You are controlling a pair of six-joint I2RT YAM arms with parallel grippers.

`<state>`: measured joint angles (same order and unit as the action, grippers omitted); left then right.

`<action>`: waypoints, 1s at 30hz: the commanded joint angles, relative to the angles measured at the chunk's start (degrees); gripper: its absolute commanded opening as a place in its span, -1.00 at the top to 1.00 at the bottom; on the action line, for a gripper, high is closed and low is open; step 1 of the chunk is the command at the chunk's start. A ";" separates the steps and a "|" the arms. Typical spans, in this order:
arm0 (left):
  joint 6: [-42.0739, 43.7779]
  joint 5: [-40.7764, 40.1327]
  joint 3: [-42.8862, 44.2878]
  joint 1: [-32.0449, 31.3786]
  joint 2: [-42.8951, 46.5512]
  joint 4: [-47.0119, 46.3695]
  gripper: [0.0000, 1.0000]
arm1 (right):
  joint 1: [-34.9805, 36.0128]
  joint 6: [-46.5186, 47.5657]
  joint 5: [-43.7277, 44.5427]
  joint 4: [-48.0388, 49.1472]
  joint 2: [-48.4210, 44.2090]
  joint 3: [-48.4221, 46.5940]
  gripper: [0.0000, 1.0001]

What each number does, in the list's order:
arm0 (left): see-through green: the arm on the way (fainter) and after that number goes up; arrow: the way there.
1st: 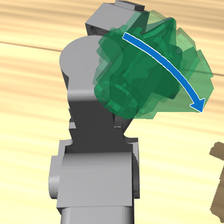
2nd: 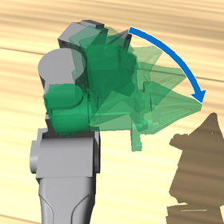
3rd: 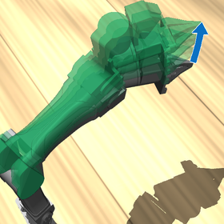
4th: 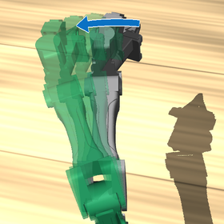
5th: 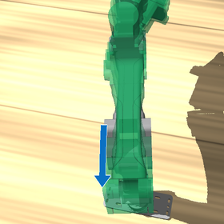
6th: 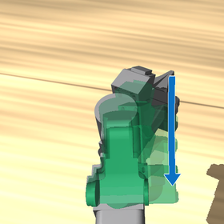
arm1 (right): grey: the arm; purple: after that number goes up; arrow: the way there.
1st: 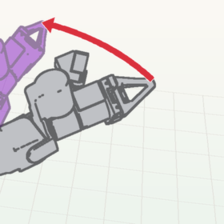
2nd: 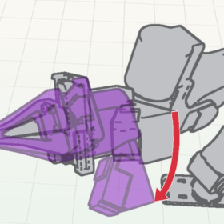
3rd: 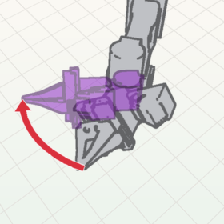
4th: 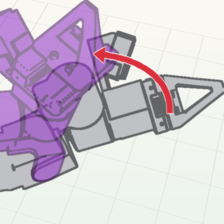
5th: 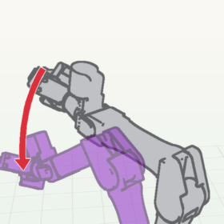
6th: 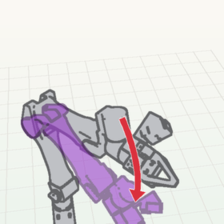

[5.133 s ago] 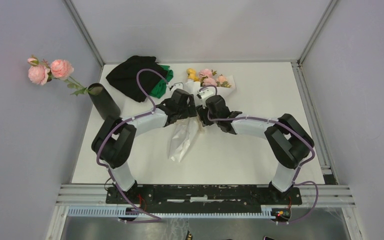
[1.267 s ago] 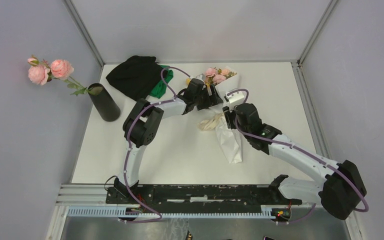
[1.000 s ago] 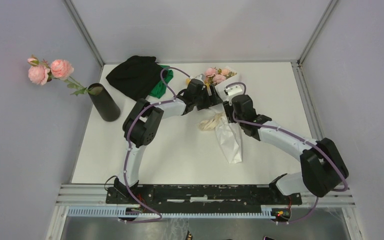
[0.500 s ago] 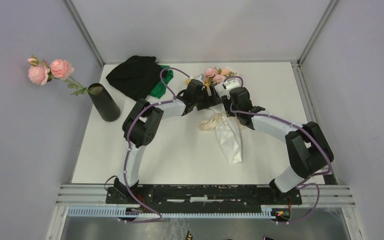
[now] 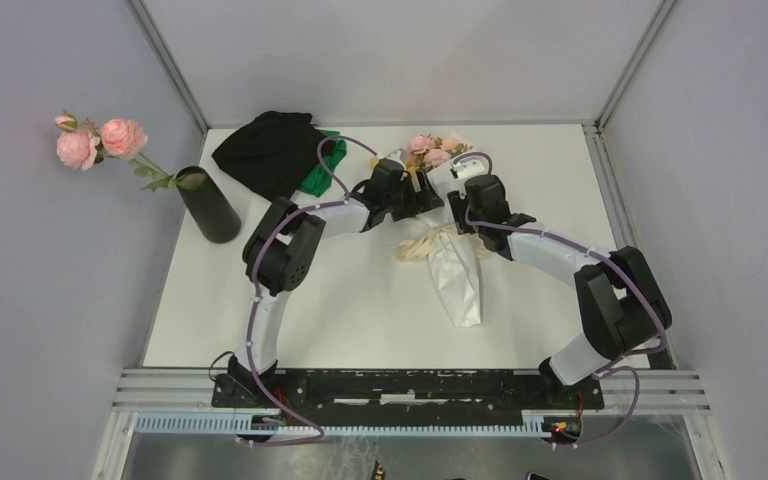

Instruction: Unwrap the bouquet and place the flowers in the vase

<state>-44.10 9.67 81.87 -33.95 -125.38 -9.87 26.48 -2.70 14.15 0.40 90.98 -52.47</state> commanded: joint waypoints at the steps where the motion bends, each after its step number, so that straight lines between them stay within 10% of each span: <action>1: 1.00 -1.45 -2.79 1.30 -0.52 6.43 -0.79 | -0.25 0.07 -0.47 0.83 -3.25 0.90 -0.08; 25: 0.89 -0.97 -3.35 1.34 0.55 5.98 -0.79 | -0.56 -1.95 -0.15 0.42 -1.33 5.48 -0.17; 30: 0.94 -1.01 -3.90 1.67 1.19 5.92 -0.79 | -0.84 -3.28 -1.20 1.59 -1.21 8.22 0.16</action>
<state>-44.07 10.63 80.55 -33.41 -124.77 -10.90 26.09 -4.29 13.52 1.32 89.34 -46.00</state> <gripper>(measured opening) 0.895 0.505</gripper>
